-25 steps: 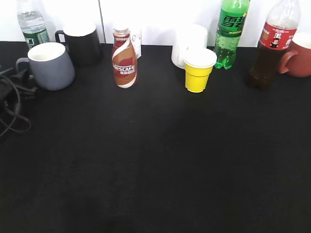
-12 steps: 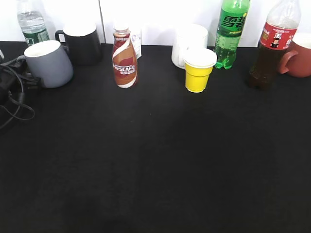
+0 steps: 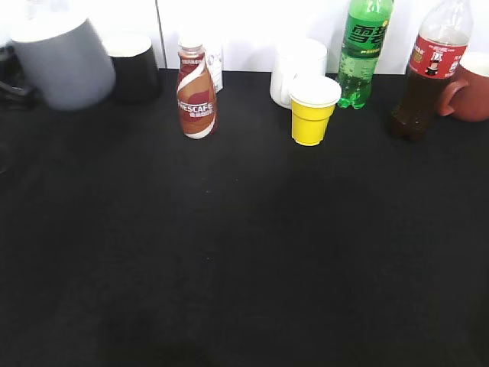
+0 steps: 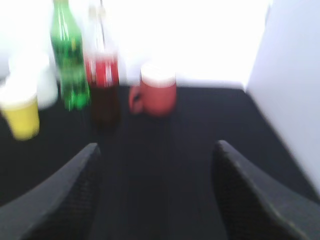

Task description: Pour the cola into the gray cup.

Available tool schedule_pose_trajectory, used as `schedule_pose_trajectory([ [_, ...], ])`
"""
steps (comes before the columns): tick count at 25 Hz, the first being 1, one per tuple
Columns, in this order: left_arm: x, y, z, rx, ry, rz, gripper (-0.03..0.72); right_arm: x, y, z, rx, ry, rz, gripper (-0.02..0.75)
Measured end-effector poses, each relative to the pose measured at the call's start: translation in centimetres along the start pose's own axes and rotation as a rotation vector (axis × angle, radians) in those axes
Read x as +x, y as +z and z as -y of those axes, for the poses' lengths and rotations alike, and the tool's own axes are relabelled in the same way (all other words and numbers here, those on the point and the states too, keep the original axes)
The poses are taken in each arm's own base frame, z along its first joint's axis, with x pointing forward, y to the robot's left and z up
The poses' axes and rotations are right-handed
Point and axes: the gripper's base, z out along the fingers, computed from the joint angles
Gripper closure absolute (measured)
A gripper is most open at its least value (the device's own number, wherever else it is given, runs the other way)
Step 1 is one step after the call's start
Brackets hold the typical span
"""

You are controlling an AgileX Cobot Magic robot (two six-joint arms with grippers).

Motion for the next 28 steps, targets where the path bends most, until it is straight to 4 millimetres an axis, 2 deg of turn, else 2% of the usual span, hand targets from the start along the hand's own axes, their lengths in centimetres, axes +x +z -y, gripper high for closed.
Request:
schedule_pose_trajectory([
  [3, -4.3, -3.6, 1.2, 0.035, 0.088, -0.027, 0.638, -2.3, 4.3, -0.2, -0.01, -0.019, 0.081, 0.216],
  [5, -7.1, -5.5, 1.7, 0.046, 0.103, 0.022, 0.638, -2.2, 7.8, -0.5, -0.024, -0.024, 0.096, 0.216],
  [6, -7.9, -6.3, 2.1, 0.067, 0.103, 0.028, 0.638, -1.8, 9.5, -0.7, -0.032, -0.027, 0.112, 0.216],
  [8, -9.1, -7.3, 2.5, 0.083, 0.094, 0.052, 0.638, -0.2, 11.9, -1.0, -0.049, -0.033, 0.158, 0.216],
  [10, -9.7, -7.9, 2.6, 0.076, 0.09, 0.068, 0.638, 2.3, 14.1, -1.4, -0.069, -0.028, 0.175, 0.216],
  [12, -10.0, -8.1, 2.6, 0.075, 0.091, 0.078, 0.638, 4.9, 16.9, -1.8, -0.095, -0.023, 0.178, 0.216],
  [15, -10.0, -8.1, 2.6, 0.076, 0.093, 0.078, 0.638, 7.9, 20.9, -2.5, -0.143, -0.007, 0.249, 0.216],
  [16, -10.0, -8.1, 2.6, 0.076, 0.093, 0.078, 0.638, 9.9, 22.1, -2.7, -0.147, -0.008, 0.176, 0.216],
  [18, -10.0, -8.1, 2.6, 0.076, 0.093, 0.078, 0.638, 13.2, 23.5, -2.9, -0.153, -0.048, 0.04, 0.216],
  [19, -10.0, -8.1, 2.6, 0.076, 0.094, 0.078, 0.638, 14.1, 24.0, -2.9, -0.155, -0.053, 0.01, 0.216],
  [23, -9.9, -8.1, 2.8, 0.096, 0.127, 0.069, 0.638, 13.9, 26.6, -3.0, -0.156, -0.003, 0.033, 0.216],
  [28, -9.8, -8.2, 2.9, 0.105, 0.142, 0.064, 0.638, 13.8, 27.1, -3.3, -0.182, 0.004, 0.044, 0.215],
])
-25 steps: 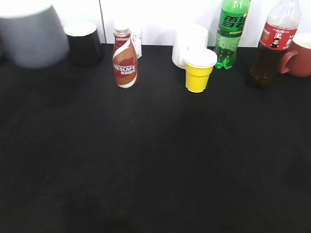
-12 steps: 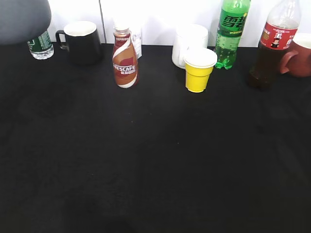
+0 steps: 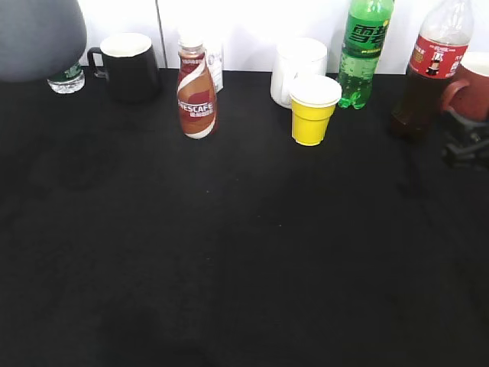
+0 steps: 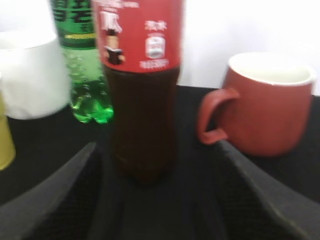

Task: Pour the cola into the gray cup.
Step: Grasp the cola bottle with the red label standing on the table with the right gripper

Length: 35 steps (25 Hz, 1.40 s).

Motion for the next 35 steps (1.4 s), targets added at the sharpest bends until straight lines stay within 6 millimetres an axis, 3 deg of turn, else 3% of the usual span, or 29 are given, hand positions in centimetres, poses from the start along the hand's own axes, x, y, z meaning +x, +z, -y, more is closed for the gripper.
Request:
schedule_pose_trajectory([
  [3, 0.0, 0.0, 0.0, 0.001, 0.001, 0.0, 0.638, 1.0, 2.0, -0.3, -0.064, -0.008, -0.015, 0.211],
  [5, 0.0, 0.0, 0.0, 0.001, 0.001, 0.0, 0.638, 1.9, 3.3, -0.2, -0.073, 0.02, -0.029, 0.164],
  [8, 0.0, 0.0, 0.0, 0.001, 0.001, 0.0, 0.638, 1.1, 4.7, 0.2, -0.047, 0.154, 0.016, 0.137],
  [12, 0.0, 0.0, 0.0, 0.001, 0.002, 0.0, 0.638, 1.0, 4.8, -0.3, -0.108, 0.171, 0.012, 0.149],
  [16, 0.1, 0.0, 0.0, 0.001, 0.004, -0.006, 0.638, 1.1, 4.8, -0.5, -0.128, 0.162, 0.009, 0.066],
  [20, 0.1, 0.0, 0.2, 0.017, 0.03, -0.015, 0.638, 1.0, 4.9, 0.7, 0.004, 0.216, 0.027, 0.081],
  [23, 0.1, 0.0, 0.2, 0.018, 0.031, -0.016, 0.638, 0.6, 5.6, 0.1, -0.078, 0.18, 0.042, 0.122],
  [30, 0.1, 0.0, 0.2, 0.018, 0.031, -0.015, 0.638, -0.1, 8.2, 0.2, -0.11, 0.156, 0.099, 0.136],
  [35, 0.2, 0.0, 0.2, 0.018, 0.03, -0.017, 0.638, 1.2, 9.7, 0.1, -0.145, 0.142, 0.082, 0.141],
])
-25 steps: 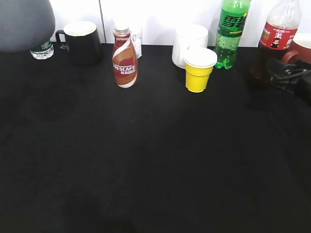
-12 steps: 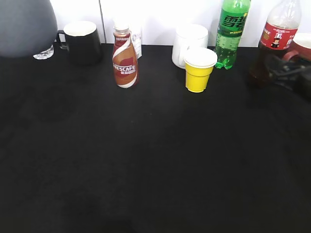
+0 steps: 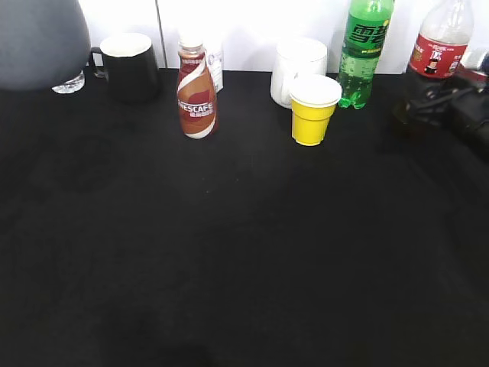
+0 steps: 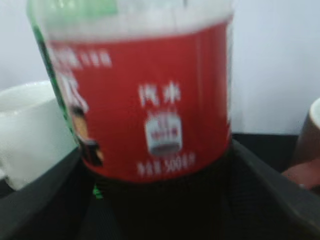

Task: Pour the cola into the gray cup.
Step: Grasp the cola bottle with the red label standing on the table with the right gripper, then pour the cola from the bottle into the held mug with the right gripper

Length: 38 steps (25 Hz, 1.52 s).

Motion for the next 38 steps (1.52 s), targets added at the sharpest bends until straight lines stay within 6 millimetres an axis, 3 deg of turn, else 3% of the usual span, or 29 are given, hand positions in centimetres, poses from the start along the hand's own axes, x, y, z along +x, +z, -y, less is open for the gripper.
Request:
schedule_pose_trajectory([
  [8, 0.1, 0.1, 0.0, 0.0, -0.001, -0.004, 0.638, 0.1, 0.2, 0.1, 0.008, 0.003, 0.001, 0.142],
  [12, 0.1, 0.1, 0.0, 0.0, -0.001, -0.004, 0.638, -0.9, 1.3, 0.3, 0.002, -0.007, 0.046, 0.142],
  [15, 0.1, 0.1, 0.0, 0.0, -0.001, -0.004, 0.638, -0.5, 1.6, 0.5, 0.017, 0.031, -0.018, 0.143],
  [16, 0.1, 0.1, 0.0, 0.0, -0.001, -0.004, 0.638, -0.4, 1.6, 0.5, 0.013, 0.032, -0.033, 0.161],
  [18, 0.1, 0.1, 0.0, 0.0, -0.001, -0.004, 0.638, -0.3, 1.6, 0.3, -0.003, 0.025, -0.042, 0.268],
  [22, 0.2, 0.1, 0.0, 0.001, -0.003, -0.007, 0.638, -0.3, 1.6, -0.1, -0.051, 0.016, -0.043, 0.271],
  [25, 0.4, 0.2, 0.0, 0.002, -0.006, -0.016, 0.638, -0.4, 1.1, -1.5, -0.195, -0.031, -0.071, 0.271],
  [27, 0.6, 0.2, 0.0, 0.005, 0.008, -0.037, 0.638, -1.8, -0.1, -2.8, -0.292, -0.094, -0.079, 0.281],
  [32, 1.4, 1.1, 0.6, 0.089, -0.053, -0.031, 0.638, -9.6, -2.5, -5.1, -0.365, -0.252, 0.004, 0.281],
  [36, 5.7, 3.8, 2.6, 0.374, -0.157, -0.011, 0.638, -13.7, -5.0, -6.8, -0.423, -0.401, -0.007, 0.295],
  [38, 8.8, 5.1, 3.6, 0.483, -0.255, -0.043, 0.638, -13.9, -5.9, -7.6, -0.507, -0.415, -0.053, 0.298],
])
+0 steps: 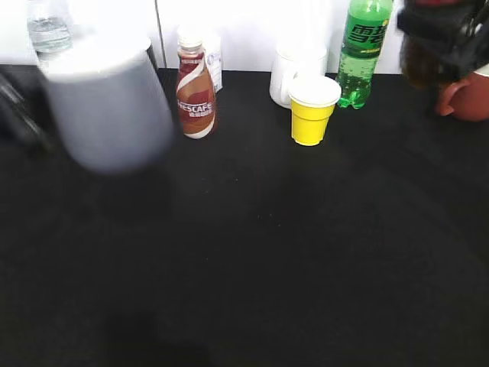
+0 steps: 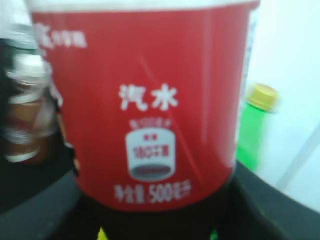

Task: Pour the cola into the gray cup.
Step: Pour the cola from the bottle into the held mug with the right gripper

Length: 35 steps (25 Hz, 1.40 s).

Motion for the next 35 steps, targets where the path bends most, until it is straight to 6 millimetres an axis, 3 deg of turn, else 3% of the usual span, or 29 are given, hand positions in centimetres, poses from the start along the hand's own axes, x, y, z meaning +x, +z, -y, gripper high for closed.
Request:
schedule_pose_trajectory([
  [2, 1.6, 0.6, 0.4, 0.093, 0.012, -0.076, 0.638, 0.6, -0.1, -1.1, -0.115, -0.014, -0.08, 0.298],
  [6, -0.3, 2.4, 1.2, 0.274, 0.173, -0.072, 0.638, 1.4, -0.4, -2.2, -0.24, -0.047, -0.18, 0.298],
  [9, -2.4, 6.1, 2.4, 0.39, 0.259, 0.0, 0.638, 1.6, -0.4, -2.7, -0.275, -0.066, -0.204, 0.298],
  [11, -2.2, 8.8, 3.2, 0.464, 0.268, 0.013, 0.638, 1.6, 0.0, -3.4, -0.304, -0.087, -0.215, 0.298],
  [13, -1.6, 10.3, 3.6, 0.499, 0.263, 0.011, 0.638, 1.7, 0.8, -4.2, -0.294, -0.132, -0.269, 0.299],
  [17, -1.4, 10.5, 3.4, 0.489, 0.252, 0.013, 0.638, 1.7, 1.6, -5.3, -0.303, -0.184, -0.311, 0.299],
  [28, -1.8, 10.7, 3.1, 0.439, 0.26, 0.055, 0.638, 1.6, 1.5, -5.1, -0.318, -0.319, -0.366, 0.299],
  [31, -0.6, 11.7, 2.4, 0.435, 0.246, 0.044, 0.638, 1.6, 1.5, -5.1, -0.315, -0.335, -0.377, 0.299],
  [33, 0.9, 12.6, 1.8, 0.436, 0.229, 0.019, 0.638, 1.6, 2.0, -6.2, -0.349, -0.409, -0.4, 0.299],
  [35, 1.1, 12.7, 1.8, 0.444, 0.235, 0.013, 0.638, 1.3, 2.7, -7.2, -0.333, -0.459, -0.417, 0.3],
])
